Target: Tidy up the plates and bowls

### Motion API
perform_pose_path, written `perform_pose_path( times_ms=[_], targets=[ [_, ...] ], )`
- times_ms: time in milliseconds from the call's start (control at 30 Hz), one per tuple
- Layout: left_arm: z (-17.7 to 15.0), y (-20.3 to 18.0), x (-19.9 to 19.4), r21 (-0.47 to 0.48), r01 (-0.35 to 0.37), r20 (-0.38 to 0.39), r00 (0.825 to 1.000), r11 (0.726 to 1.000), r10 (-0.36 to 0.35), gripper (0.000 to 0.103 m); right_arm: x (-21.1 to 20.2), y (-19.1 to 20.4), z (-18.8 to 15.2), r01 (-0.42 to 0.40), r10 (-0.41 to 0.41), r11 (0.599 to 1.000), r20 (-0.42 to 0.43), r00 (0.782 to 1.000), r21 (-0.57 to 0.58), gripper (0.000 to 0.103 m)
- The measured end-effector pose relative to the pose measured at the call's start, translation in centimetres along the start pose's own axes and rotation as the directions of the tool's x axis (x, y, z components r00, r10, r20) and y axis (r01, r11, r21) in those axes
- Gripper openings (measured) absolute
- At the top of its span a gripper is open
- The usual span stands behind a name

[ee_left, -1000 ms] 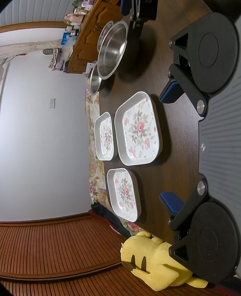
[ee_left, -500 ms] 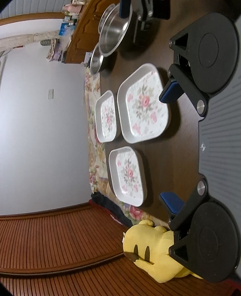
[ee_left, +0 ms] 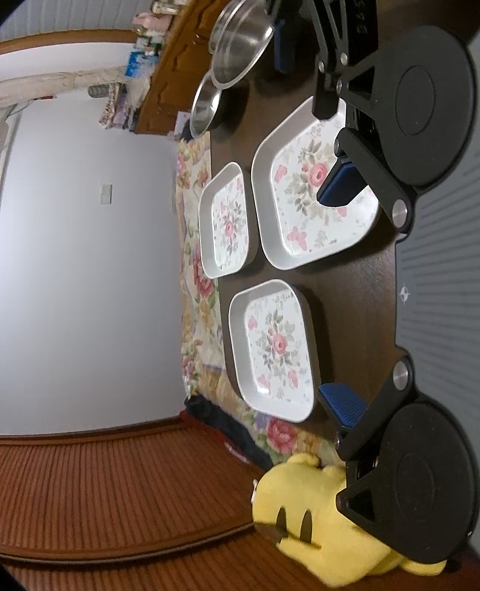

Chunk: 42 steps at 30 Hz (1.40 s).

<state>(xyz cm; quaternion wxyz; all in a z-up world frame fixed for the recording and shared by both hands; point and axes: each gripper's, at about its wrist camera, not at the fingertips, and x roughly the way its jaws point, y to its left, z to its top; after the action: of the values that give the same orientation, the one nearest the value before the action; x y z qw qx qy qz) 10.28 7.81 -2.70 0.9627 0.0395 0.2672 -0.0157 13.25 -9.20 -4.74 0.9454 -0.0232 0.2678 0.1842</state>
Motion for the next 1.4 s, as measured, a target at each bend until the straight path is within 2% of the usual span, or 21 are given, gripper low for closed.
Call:
perform_pose_path(
  times_ms=[133,267,367,400,467,533,700,767,900,1033,1167,1233,1400],
  targets=[
    [0.0,0.5,1.6,-0.028,0.036,-0.024,0.999,0.999,-0.037,0.094,0.9,0.0,0.1,0.004,-0.004,1.0,-0.021,1.0,0.002,0.073],
    [0.1,0.8,3.1,-0.069,0.092,-0.053,0.994,0.993,-0.095,0.082,2.0,-0.2,0.2,0.013,-0.013,1.0,-0.046,0.999,0.01,0.059],
    [0.1,0.8,3.8,-0.084,0.118,-0.06,0.991,0.989,-0.123,0.075,2.7,-0.4,0.2,0.029,-0.028,1.0,-0.057,0.998,0.013,0.054],
    [0.1,0.7,4.0,-0.085,0.122,-0.063,0.99,0.989,-0.128,0.073,2.9,-0.6,0.2,0.034,-0.033,0.999,-0.064,0.997,0.018,0.051],
    [0.0,0.6,4.5,-0.084,0.123,-0.073,0.989,0.989,-0.129,0.062,3.2,-0.9,0.3,0.036,-0.033,0.999,-0.074,0.997,0.035,0.048],
    [0.0,0.5,5.0,-0.089,0.126,-0.083,0.988,0.988,-0.133,0.058,3.5,-1.1,0.4,0.037,-0.033,0.998,-0.079,0.996,0.05,0.046],
    [-0.2,0.4,5.9,-0.099,0.134,-0.098,0.985,0.986,-0.144,0.042,4.1,-1.0,0.6,0.051,-0.047,0.998,-0.085,0.995,0.047,0.032],
    [-0.3,0.3,6.2,-0.105,0.14,-0.1,0.984,0.985,-0.15,0.031,4.3,-1.2,0.7,0.052,-0.047,0.997,-0.089,0.995,0.054,0.03],
    [-0.4,0.2,6.4,-0.114,0.148,-0.101,0.982,0.982,-0.16,0.024,4.5,-1.4,0.9,0.054,-0.048,0.996,-0.089,0.995,0.069,0.022],
    [-0.4,0.2,6.4,-0.132,0.174,-0.101,0.977,0.976,-0.188,0.013,4.6,-1.2,0.9,0.053,-0.047,0.997,-0.088,0.995,0.062,0.021],
    [-0.5,0.2,6.4,-0.146,0.184,-0.102,0.974,0.972,-0.2,0.01,4.5,-1.4,0.8,0.044,-0.038,0.997,-0.086,0.996,0.063,0.018],
    [-0.5,0.4,6.2,-0.154,0.175,-0.109,0.975,0.972,-0.193,0.01,4.4,-1.5,0.8,0.036,-0.03,0.997,-0.095,0.995,0.069,0.012],
    [-0.8,1.0,5.0,-0.169,0.181,-0.109,0.974,0.969,-0.201,0.01,3.6,-1.5,0.4,-0.019,0.028,0.996,-0.106,0.994,0.087,0.011]
  ],
)
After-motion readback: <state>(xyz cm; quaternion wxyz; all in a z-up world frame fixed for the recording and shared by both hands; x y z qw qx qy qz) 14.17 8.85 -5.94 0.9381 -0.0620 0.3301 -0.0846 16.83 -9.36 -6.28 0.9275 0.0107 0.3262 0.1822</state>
